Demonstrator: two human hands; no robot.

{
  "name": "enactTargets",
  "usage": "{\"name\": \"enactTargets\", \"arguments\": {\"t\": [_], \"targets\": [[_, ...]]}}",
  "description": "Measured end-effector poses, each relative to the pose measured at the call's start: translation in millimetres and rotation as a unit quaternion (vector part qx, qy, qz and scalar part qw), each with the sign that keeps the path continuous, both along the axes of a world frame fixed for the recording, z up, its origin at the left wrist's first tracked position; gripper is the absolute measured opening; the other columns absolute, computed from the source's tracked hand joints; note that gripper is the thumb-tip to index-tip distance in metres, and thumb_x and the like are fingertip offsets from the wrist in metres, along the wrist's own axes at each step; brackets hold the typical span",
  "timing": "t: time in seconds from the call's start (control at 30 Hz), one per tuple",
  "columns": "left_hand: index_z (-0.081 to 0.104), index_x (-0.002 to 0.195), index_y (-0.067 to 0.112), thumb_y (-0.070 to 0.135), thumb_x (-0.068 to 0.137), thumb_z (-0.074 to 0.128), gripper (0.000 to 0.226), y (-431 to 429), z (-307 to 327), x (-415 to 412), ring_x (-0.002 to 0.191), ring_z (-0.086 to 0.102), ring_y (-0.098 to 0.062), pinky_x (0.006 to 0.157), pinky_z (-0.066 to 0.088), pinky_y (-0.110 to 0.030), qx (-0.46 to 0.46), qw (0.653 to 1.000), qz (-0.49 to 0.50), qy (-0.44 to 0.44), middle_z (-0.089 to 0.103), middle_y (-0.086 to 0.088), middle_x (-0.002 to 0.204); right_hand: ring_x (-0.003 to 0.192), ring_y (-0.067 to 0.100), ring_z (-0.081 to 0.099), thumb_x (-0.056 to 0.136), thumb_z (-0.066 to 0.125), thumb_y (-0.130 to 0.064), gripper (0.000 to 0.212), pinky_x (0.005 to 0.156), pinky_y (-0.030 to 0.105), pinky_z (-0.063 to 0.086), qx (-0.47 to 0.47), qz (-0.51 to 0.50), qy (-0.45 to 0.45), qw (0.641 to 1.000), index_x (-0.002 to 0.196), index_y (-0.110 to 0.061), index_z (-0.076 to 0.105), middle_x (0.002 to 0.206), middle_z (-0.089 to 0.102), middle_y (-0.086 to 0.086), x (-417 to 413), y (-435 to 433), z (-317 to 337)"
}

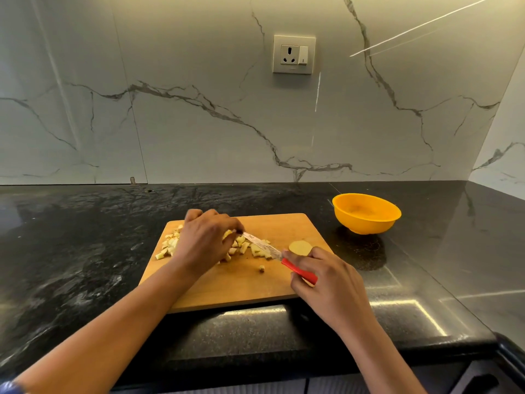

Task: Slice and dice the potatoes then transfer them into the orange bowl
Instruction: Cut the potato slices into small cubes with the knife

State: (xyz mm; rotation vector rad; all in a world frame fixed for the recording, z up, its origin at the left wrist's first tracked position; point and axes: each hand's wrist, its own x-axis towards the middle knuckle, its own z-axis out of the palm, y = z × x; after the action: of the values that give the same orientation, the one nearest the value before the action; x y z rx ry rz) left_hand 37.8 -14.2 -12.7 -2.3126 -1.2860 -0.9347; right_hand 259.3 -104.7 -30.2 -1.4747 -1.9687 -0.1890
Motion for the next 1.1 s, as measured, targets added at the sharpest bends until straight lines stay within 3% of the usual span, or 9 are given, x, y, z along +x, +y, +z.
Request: {"name": "enactTargets", "arguments": {"t": [0.1, 0.2, 0.37, 0.5, 0.63, 0.77, 0.93, 1.03, 1.1], "targets": [[0.068, 0.108, 0.031, 0.024, 0.085, 0.068, 0.024, 2, 1, -12, 0.085, 0.064, -0.01, 0.09, 0.042, -0.039, -0.05, 0.997, -0.005, -0.058, 0.071, 0.011, 0.091, 0.079, 0.006, 0.043, 0.093, 0.052, -0.039, 0.045, 0.058, 0.016, 0.03, -0.037, -0.042, 0.037, 0.998, 0.137, -0.046, 0.044, 0.08, 0.039, -0.013, 2, 1, 2], [0.056, 0.121, 0.041, 0.031, 0.086, 0.064, 0.037, 0, 1, -14, 0.116, 0.051, -0.006, 0.108, 0.023, -0.038, -0.155, 0.987, -0.024, -0.023, 0.061, 0.016, 0.119, 0.082, 0.006, 0.041, 0.094, 0.05, -0.04, 0.044, 0.071, 0.021, 0.031, -0.054, -0.086, 0.067, 0.992, 0.138, -0.043, 0.045, 0.082, 0.039, -0.012, 3, 3, 3], [0.057, 0.12, 0.041, 0.056, 0.086, 0.053, 0.037, 2, 5, 1, 0.109, 0.045, -0.004, 0.089, 0.023, -0.027, -0.158, 0.985, 0.018, 0.062, 0.057, 0.02, 0.117, 0.084, 0.007, 0.044, 0.094, 0.052, -0.039, 0.043, 0.073, 0.024, 0.034, -0.076, -0.105, 0.104, 0.986, 0.136, -0.042, 0.047, 0.083, 0.042, -0.012, 6, 3, 2], [0.059, 0.117, 0.038, 0.047, 0.091, 0.051, 0.028, 6, 7, 12, 0.098, 0.046, -0.003, 0.083, 0.025, -0.027, -0.155, 0.981, 0.029, 0.115, 0.061, 0.018, 0.109, 0.086, 0.007, 0.047, 0.094, 0.051, -0.041, 0.043, 0.074, 0.023, 0.036, -0.081, -0.107, 0.108, 0.985, 0.137, -0.042, 0.046, 0.086, 0.044, -0.012, 4, 3, 4], [0.064, 0.107, 0.034, 0.038, 0.09, 0.058, 0.019, 4, 12, 5, 0.089, 0.051, -0.003, 0.085, 0.03, -0.028, -0.11, 0.993, 0.013, 0.028, 0.064, 0.016, 0.098, 0.086, 0.006, 0.045, 0.095, 0.05, -0.042, 0.044, 0.074, 0.022, 0.035, -0.083, -0.106, 0.103, 0.985, 0.139, -0.042, 0.044, 0.09, 0.046, -0.012, 0, 5, 6], [0.069, 0.091, 0.033, 0.039, 0.085, 0.063, 0.01, 7, 15, -18, 0.077, 0.054, -0.005, 0.085, 0.043, -0.043, -0.099, 0.992, -0.002, -0.076, 0.063, 0.018, 0.083, 0.086, 0.005, 0.042, 0.095, 0.05, -0.042, 0.045, 0.074, 0.021, 0.033, -0.093, -0.101, 0.096, 0.986, 0.14, -0.041, 0.042, 0.094, 0.046, -0.013, -4, 7, 8], [0.07, 0.099, 0.034, 0.049, 0.086, 0.058, 0.024, 10, 14, -22, 0.113, 0.048, -0.012, 0.093, 0.029, -0.041, -0.114, 0.99, 0.026, -0.073, 0.059, 0.014, 0.119, 0.086, 0.005, 0.047, 0.094, 0.052, -0.04, 0.044, 0.076, 0.022, 0.038, -0.094, -0.098, 0.116, 0.984, 0.138, -0.04, 0.046, 0.092, 0.049, -0.012, -2, 8, 5], [0.063, 0.112, 0.039, 0.083, 0.069, 0.035, 0.068, 4, 20, -3, 0.123, 0.04, -0.006, 0.104, 0.028, -0.041, -0.178, 0.982, -0.061, 0.005, 0.049, 0.019, 0.13, 0.085, 0.005, 0.045, 0.094, 0.052, -0.04, 0.044, 0.074, 0.022, 0.035, -0.093, -0.102, 0.135, 0.981, 0.137, -0.04, 0.046, 0.09, 0.048, -0.013, 0, 7, 5], [0.053, 0.126, 0.039, 0.08, 0.072, 0.038, 0.07, 2, 18, 19, 0.126, 0.037, -0.004, 0.108, 0.029, -0.035, -0.246, 0.954, -0.113, 0.126, 0.044, 0.017, 0.137, 0.085, 0.005, 0.044, 0.094, 0.052, -0.039, 0.043, 0.074, 0.021, 0.034, -0.094, -0.107, 0.149, 0.979, 0.137, -0.039, 0.047, 0.09, 0.049, -0.013, 2, 7, 5]]}}
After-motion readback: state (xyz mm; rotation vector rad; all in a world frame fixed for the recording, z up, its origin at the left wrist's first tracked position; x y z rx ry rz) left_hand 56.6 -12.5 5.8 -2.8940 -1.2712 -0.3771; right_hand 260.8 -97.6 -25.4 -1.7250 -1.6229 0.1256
